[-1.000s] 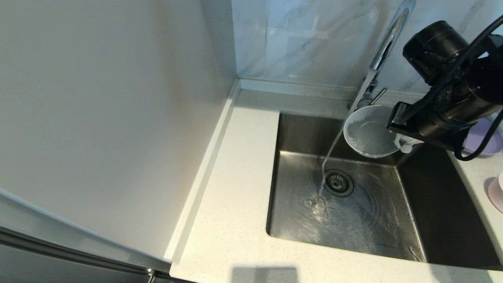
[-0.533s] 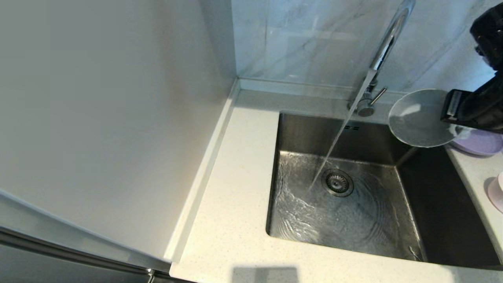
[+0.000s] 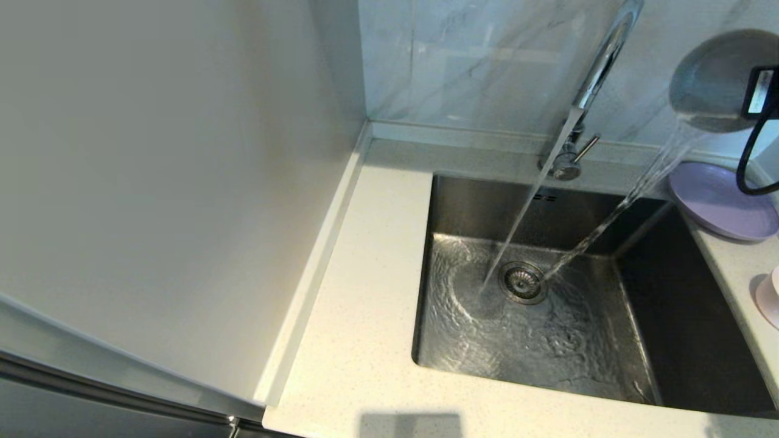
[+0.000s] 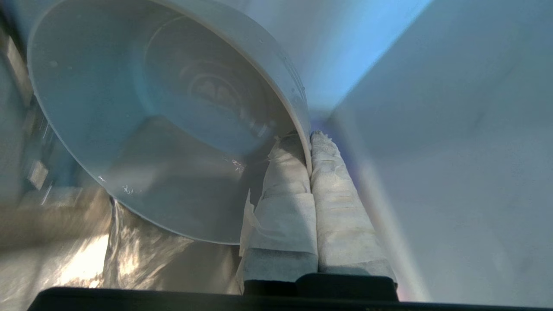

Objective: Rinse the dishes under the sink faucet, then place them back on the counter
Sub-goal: Rinse the bowl, then place the bowl on the table

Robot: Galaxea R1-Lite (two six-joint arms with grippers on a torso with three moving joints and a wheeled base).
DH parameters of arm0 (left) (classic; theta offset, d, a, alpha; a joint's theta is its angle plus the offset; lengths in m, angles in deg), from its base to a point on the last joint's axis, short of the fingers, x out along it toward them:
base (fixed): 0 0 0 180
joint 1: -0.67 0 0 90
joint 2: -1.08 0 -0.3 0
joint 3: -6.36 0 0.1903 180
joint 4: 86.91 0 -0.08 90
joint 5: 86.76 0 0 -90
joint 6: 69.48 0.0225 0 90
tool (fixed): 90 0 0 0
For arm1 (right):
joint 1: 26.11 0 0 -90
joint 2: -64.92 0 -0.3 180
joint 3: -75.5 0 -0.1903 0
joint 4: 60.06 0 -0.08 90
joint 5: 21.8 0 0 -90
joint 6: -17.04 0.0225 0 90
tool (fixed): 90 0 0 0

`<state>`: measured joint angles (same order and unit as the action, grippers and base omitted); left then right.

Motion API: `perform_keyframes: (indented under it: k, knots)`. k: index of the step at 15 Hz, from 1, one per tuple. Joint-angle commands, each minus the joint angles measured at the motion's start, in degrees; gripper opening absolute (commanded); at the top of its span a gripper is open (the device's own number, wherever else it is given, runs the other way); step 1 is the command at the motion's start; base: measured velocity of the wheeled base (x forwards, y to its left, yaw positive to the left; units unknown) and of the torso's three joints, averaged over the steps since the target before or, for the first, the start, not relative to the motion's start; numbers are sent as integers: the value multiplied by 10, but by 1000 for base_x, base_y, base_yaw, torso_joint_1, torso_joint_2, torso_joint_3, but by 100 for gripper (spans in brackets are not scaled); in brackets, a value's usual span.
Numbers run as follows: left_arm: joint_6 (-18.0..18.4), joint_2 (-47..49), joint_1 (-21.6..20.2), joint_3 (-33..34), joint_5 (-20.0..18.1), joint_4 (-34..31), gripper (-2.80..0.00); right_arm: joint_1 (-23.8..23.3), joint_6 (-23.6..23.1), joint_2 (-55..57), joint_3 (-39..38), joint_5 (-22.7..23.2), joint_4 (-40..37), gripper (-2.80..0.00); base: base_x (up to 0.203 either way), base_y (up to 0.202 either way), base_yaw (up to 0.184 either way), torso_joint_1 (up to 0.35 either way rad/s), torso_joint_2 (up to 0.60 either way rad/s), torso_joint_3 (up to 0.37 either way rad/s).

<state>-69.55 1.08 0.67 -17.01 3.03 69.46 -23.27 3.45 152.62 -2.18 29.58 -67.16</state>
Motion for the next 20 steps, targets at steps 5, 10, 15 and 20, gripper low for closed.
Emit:
perform_keyframes:
  k: [5, 10, 15, 20]
  knots:
    - [0, 0, 0, 0, 0, 0, -280, -12, -121, -26, -76, 7, 348, -280, 0, 0, 0, 0, 0, 0]
    - [0, 0, 0, 0, 0, 0, -280, -13, -127, -62, -142, 34, 307, -280, 0, 0, 0, 0, 0, 0]
    - [0, 0, 0, 0, 0, 0, -280, -16, -70, -113, -139, 70, 44, -280, 0, 0, 0, 0, 0, 0]
    - [0, 0, 0, 0, 0, 0, -280, -14, -47, -144, -179, 188, -76, -280, 0, 0, 0, 0, 0, 0]
